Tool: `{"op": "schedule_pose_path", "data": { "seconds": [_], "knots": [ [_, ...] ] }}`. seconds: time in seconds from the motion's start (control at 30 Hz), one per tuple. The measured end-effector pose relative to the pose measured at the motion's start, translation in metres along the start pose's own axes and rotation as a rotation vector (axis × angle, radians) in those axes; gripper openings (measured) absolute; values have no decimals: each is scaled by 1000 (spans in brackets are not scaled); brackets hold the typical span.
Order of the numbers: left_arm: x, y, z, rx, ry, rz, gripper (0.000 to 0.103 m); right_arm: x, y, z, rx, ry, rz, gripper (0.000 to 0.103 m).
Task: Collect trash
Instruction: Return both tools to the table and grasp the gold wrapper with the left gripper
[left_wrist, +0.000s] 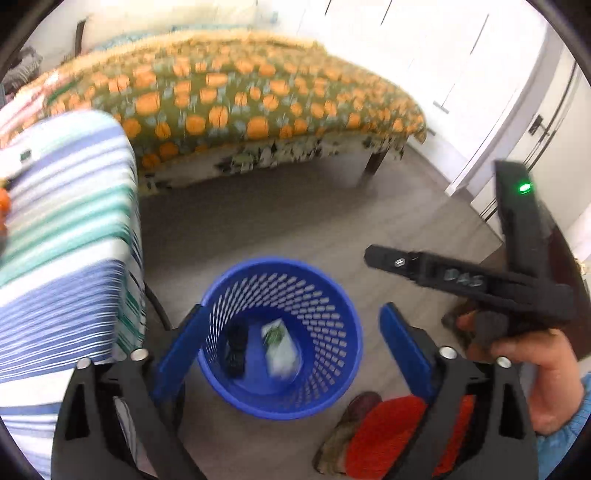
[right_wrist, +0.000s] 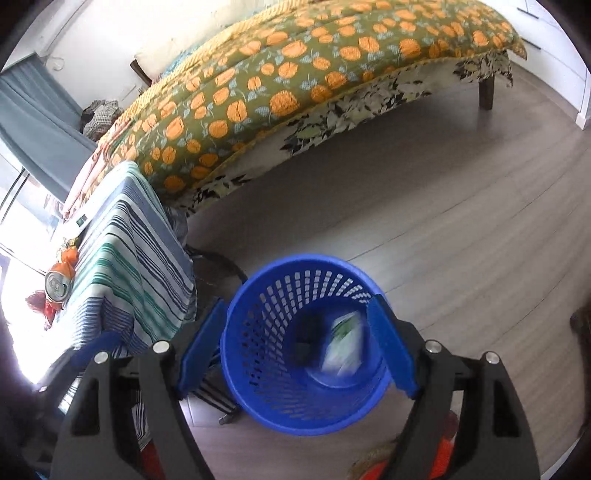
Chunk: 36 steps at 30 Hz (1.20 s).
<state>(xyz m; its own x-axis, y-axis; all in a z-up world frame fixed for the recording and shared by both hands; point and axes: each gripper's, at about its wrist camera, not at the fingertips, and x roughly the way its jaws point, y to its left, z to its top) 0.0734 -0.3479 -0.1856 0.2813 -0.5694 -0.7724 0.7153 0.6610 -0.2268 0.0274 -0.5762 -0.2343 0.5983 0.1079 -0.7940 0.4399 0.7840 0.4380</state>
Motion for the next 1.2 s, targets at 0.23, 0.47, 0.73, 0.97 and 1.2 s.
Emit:
{"op": "schedule_pose_path", "data": {
  "seconds": [0.23, 0.47, 0.73, 0.97, 1.2],
  "knots": [
    [-79, 6, -23, 5, -113, 34, 98, -35, 45, -11, -117, -152, -25, 93],
    [-150, 71, -72, -54, -154, 196, 98, -52, 134, -46, -333, -268, -21, 97],
    [-187, 201, -89, -255, -140, 475, 98, -14, 267, -116, -598, -124, 108, 97],
    [-187, 277, -93, -275, -43, 576, 98, 32, 352, -121, -674, -62, 143, 97],
    [-188, 293, -101, -318, -20, 531, 98, 72, 379, -104, -680, -10, 87, 97]
  ]
}}
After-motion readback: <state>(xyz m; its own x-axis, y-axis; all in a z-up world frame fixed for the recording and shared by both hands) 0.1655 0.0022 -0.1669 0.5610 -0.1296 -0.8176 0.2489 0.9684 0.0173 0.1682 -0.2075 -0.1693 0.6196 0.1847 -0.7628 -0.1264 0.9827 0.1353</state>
